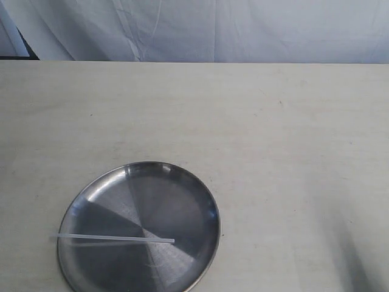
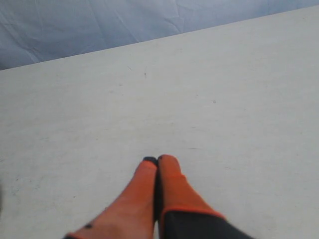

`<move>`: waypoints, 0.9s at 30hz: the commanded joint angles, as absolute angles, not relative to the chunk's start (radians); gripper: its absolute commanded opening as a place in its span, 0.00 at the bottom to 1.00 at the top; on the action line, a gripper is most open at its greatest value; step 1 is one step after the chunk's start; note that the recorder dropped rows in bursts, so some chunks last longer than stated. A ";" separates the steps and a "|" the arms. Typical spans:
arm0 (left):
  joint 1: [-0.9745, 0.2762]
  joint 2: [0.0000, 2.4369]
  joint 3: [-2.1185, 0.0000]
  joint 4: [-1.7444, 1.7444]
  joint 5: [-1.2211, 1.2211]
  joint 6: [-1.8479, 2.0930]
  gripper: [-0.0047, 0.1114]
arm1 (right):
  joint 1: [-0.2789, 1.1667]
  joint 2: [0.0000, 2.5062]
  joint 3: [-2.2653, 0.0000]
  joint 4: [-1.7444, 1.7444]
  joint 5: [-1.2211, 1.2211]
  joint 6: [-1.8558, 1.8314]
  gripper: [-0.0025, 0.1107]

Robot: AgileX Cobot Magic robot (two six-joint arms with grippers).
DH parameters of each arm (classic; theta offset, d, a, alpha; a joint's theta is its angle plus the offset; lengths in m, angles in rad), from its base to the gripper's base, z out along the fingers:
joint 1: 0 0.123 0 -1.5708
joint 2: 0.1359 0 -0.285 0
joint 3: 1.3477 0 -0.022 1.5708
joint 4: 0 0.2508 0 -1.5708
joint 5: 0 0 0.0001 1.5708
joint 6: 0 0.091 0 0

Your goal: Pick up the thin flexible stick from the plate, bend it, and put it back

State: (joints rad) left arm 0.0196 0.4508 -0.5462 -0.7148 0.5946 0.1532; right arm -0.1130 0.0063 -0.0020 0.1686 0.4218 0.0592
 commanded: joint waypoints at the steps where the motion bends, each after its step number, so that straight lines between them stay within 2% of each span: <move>1: 0.017 0.733 -0.762 -0.433 0.978 0.210 0.04 | -0.119 0.000 0.000 0.165 0.408 0.056 0.02; 3: 0.017 0.854 -0.817 -0.347 1.081 0.231 0.04 | -0.119 0.000 0.000 0.165 0.408 0.056 0.02; 6: 0.017 0.974 -0.859 -0.311 1.142 0.381 0.10 | -0.119 0.000 0.000 0.165 0.408 0.056 0.02; 16: -0.003 1.116 -0.794 -0.371 1.179 0.881 0.46 | -0.119 0.000 0.000 0.165 0.412 0.056 0.02; 22: -0.095 1.130 -0.674 -0.324 1.002 1.092 0.55 | -0.119 0.000 0.000 0.165 0.412 0.056 0.02; 27: -0.152 1.130 -0.615 -0.266 0.900 1.126 0.58 | -0.119 0.000 0.000 0.165 0.412 0.056 0.02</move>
State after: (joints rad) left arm -0.1214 1.1274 -0.6416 -0.2885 0.9537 1.1046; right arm -0.1130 0.0045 -0.0020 0.1686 0.4218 0.0592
